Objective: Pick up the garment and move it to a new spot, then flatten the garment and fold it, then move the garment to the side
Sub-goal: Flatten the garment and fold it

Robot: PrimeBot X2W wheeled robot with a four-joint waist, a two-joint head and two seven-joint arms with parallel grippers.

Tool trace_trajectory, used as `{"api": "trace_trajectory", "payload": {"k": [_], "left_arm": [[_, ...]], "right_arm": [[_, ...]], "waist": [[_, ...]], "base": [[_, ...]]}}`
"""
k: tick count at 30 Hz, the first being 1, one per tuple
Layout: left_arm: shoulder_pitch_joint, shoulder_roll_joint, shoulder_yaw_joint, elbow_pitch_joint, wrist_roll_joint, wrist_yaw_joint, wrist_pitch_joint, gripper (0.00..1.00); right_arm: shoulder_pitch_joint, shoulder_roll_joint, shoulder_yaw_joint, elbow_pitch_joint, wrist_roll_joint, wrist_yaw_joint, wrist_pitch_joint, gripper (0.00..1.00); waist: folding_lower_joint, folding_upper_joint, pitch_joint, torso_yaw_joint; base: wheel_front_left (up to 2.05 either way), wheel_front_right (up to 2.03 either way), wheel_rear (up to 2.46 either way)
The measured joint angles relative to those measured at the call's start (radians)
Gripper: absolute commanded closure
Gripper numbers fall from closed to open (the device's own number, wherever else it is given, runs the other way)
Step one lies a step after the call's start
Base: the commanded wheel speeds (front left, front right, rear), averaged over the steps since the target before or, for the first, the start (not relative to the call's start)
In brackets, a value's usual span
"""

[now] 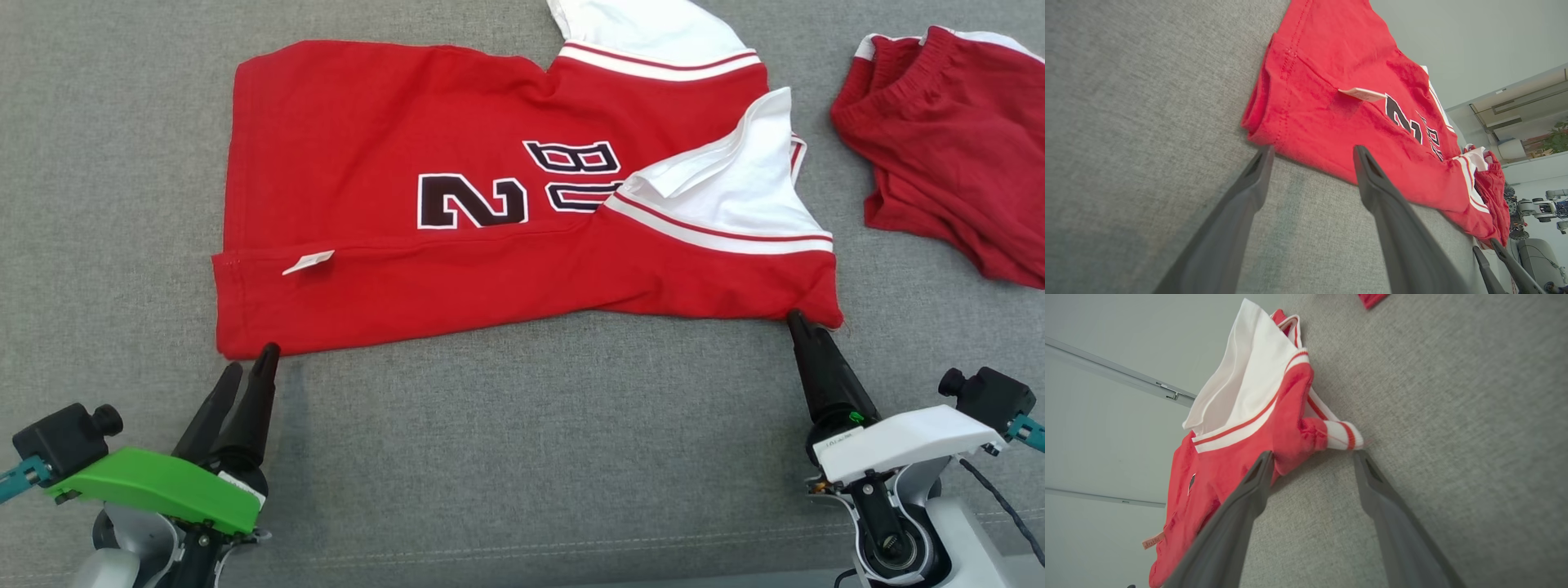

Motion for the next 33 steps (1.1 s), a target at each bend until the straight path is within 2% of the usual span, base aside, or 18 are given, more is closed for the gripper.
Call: {"api": "trace_trajectory", "payload": {"k": [5,9,28,30,32,33], "left_arm": [[0.000,0.000,0.019,0.020,-0.012,0.003,0.004,0.00],[-0.011,-0.014,0.032,0.048,-0.065,0.004,0.011,0.00],[-0.109,-0.027,0.007,0.108,-0.059,-0.033,0.026,0.00],[-0.116,-0.028,0.005,0.115,-0.055,-0.034,0.033,0.13],[-0.122,-0.030,0.003,0.122,-0.055,-0.038,0.034,0.16],[-0.124,-0.030,0.002,0.124,-0.055,-0.041,0.034,0.22]], "right_arm": [[0.000,-0.001,-0.007,-0.002,0.000,0.000,-0.001,0.00],[-0.001,-0.001,-0.004,-0.006,-0.002,0.000,-0.004,0.00],[-0.032,-0.001,0.012,0.004,-0.011,0.000,-0.004,0.00],[-0.042,-0.001,0.015,0.009,-0.011,0.000,-0.004,0.00],[-0.048,-0.001,0.015,0.012,-0.011,0.000,-0.004,0.00],[-0.050,-0.001,0.015,0.014,-0.011,0.000,-0.004,0.00]], "waist": [[0.0000,0.0000,0.010,0.004],[0.0000,0.0000,0.022,0.009],[0.0000,0.0000,0.040,0.000],[0.0000,0.0000,0.041,0.001],[0.0000,0.0000,0.042,0.002],[0.0000,0.0000,0.042,0.003]], "base": [[0.00,0.00,0.00],[0.00,0.00,0.00],[0.00,0.00,0.00],[0.00,0.00,0.00],[0.00,0.00,0.00],[0.00,0.00,0.00]]}}
